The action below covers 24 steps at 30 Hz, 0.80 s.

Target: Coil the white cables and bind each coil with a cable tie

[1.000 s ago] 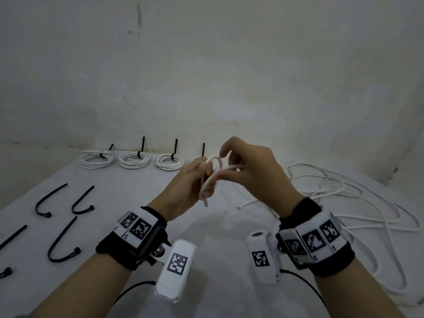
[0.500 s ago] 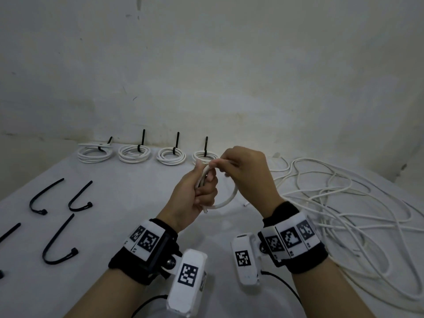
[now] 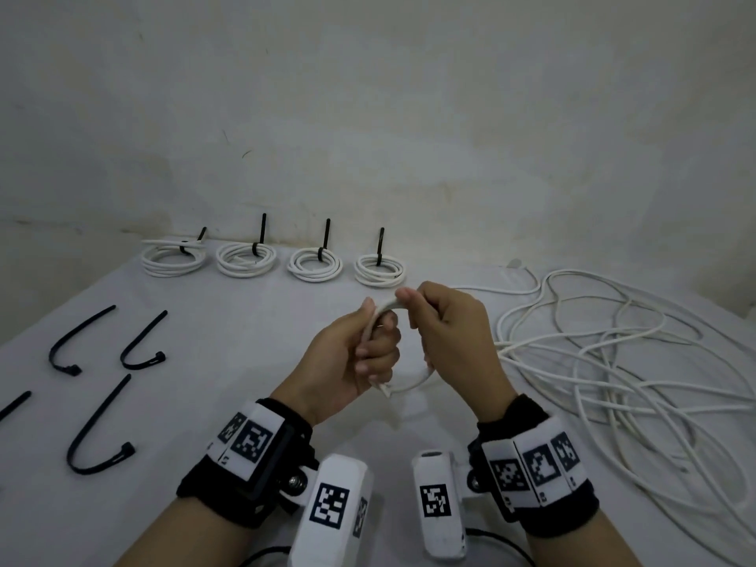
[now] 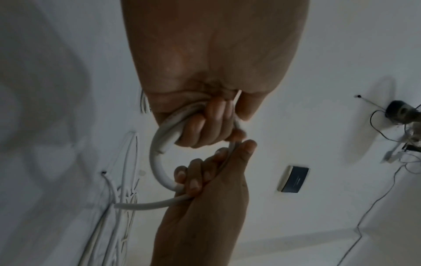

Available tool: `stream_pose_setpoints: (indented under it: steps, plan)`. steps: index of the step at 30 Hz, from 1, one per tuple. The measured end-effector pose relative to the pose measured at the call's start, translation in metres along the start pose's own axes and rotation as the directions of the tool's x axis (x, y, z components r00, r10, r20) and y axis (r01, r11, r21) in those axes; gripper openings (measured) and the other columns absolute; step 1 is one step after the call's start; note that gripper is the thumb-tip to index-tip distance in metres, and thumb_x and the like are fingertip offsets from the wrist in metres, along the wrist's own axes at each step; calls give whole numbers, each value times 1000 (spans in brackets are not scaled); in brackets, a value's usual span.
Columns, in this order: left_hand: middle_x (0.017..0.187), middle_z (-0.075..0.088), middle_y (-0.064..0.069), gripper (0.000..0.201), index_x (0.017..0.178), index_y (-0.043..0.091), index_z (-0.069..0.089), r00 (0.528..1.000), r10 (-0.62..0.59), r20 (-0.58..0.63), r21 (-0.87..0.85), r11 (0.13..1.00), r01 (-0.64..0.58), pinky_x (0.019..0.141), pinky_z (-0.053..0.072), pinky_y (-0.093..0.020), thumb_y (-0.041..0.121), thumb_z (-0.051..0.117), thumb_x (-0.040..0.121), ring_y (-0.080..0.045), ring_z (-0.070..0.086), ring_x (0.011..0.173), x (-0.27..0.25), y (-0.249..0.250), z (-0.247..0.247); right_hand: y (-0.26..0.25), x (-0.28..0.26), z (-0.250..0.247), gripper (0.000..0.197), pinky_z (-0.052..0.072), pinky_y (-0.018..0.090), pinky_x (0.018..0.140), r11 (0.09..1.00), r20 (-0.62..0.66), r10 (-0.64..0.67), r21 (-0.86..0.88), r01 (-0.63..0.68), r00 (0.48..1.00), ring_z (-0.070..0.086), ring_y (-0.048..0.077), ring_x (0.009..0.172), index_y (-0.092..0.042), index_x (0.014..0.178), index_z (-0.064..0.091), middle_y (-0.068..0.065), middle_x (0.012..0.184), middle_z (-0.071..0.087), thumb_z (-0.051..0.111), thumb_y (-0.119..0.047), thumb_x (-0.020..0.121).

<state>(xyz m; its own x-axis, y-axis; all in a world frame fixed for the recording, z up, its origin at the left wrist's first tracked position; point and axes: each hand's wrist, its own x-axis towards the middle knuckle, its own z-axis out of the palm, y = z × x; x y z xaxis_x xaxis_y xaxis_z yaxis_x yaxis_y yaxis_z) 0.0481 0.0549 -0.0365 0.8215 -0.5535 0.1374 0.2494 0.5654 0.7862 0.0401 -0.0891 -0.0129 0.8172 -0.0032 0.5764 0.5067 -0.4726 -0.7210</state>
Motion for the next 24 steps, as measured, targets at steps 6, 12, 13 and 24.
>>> stream_pose_setpoints:
  steps: [6,12,13,24]
  plan:
    - [48,30,10,35,63,19,54,995,93,34,-18,996,-92,39,26,-15,34,41,91,-1,24,36,-5,4,-6,3,0,-3,37,36,12,49,998,67,-45,49,42,997,50,5,43,-11,63,57,-5,45,53,55,-33,93]
    - [55,30,6,34,72,14,58,959,273,78,-325,916,-235,43,32,-18,23,36,96,-7,21,44,-6,29,-30,38,4,-21,13,40,10,63,997,51,-13,-71,17,999,57,2,67,-20,88,60,-7,66,62,58,-8,92]
    - [58,32,4,34,78,10,58,945,294,145,-389,895,-219,48,34,-21,22,34,99,-8,25,47,-6,34,-37,43,4,-22,15,41,9,67,998,39,-2,-68,4,999,58,2,70,-21,93,58,-8,68,62,59,-6,91]
    - [54,35,7,37,68,17,50,836,477,-272,-348,761,-547,45,34,-16,29,31,98,-5,33,42,-14,49,-45,21,5,-12,17,39,8,56,943,315,-120,-261,208,942,52,6,56,-20,100,64,-15,77,59,63,-8,88]
